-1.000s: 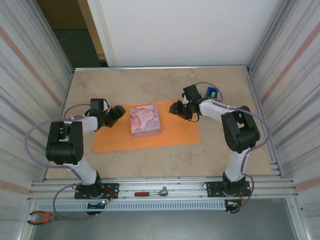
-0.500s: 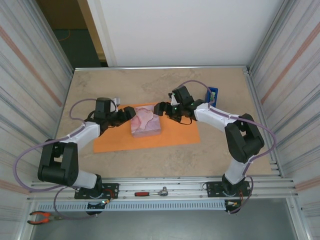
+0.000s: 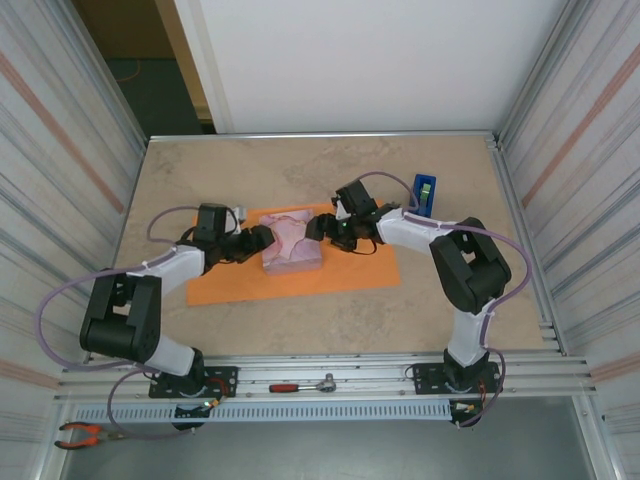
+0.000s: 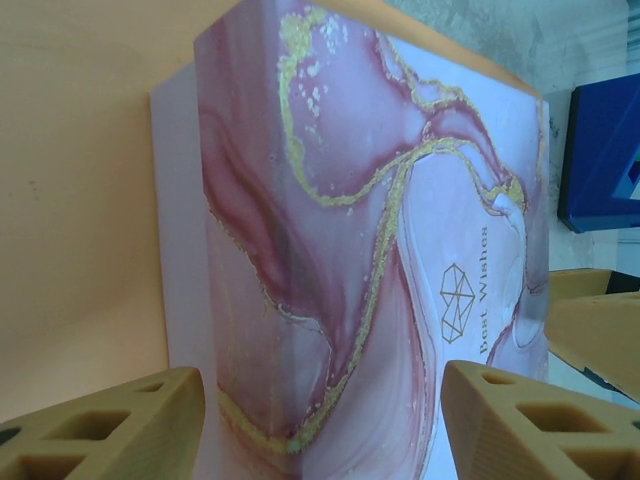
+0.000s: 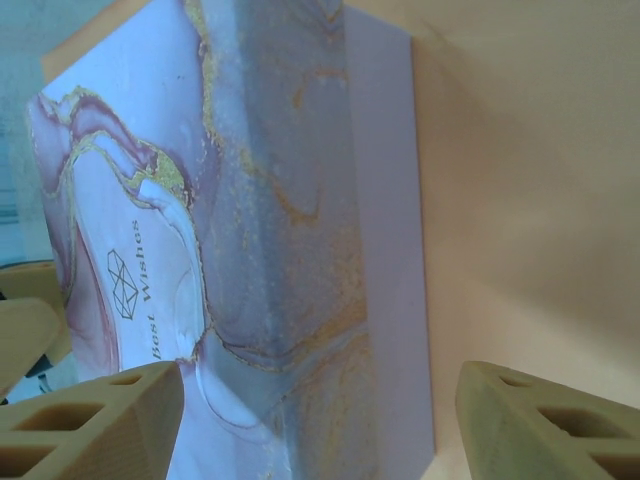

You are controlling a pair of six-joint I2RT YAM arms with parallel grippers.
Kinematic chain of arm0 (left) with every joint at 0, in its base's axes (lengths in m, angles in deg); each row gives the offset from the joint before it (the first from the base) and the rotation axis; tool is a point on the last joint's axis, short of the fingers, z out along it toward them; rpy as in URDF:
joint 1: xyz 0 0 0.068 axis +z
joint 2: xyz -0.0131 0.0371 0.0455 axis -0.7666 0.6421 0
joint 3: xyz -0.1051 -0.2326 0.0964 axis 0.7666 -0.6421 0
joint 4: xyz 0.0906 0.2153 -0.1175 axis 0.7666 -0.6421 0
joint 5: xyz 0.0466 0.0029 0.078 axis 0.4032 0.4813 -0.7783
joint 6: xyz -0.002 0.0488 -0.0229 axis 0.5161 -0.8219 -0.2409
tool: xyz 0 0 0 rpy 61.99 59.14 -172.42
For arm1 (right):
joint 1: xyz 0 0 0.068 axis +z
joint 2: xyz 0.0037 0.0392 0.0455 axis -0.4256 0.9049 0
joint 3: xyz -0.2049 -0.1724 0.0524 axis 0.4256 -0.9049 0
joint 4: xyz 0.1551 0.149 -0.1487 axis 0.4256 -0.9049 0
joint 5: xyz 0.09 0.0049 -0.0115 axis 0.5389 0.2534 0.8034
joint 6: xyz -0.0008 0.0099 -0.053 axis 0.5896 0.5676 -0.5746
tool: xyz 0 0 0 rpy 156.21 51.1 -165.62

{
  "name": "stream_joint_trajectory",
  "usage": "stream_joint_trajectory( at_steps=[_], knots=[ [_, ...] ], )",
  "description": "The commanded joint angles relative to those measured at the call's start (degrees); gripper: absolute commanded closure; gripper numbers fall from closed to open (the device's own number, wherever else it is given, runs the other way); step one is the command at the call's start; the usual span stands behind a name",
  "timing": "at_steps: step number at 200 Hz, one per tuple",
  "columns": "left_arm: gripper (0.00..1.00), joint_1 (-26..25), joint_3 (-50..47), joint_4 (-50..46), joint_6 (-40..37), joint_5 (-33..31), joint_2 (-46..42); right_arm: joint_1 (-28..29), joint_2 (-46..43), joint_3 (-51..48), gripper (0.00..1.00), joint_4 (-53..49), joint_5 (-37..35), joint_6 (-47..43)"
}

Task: Wrap the gift box in paper

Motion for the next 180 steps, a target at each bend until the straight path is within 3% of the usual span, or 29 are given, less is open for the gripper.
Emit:
stream_joint_trajectory(
  at_steps=[1,52,180],
  knots=[
    [0.37,-0.6,0.6,2.4,-0.2,2.7,1.2,0.5,0.9,0.7,0.35,1.7,1.8,1.0],
    [0.41,-1.7,2.7,2.7,-0.4,4.5,2.4,0.4,-0.6,0.2,0.56,1.9,1.8,1.2],
    [0.41,-2.2,2.7,2.2,-0.5,3.6,3.1,0.3,-4.1,-3.2,0.58,3.7,1.2,2.6]
  ],
)
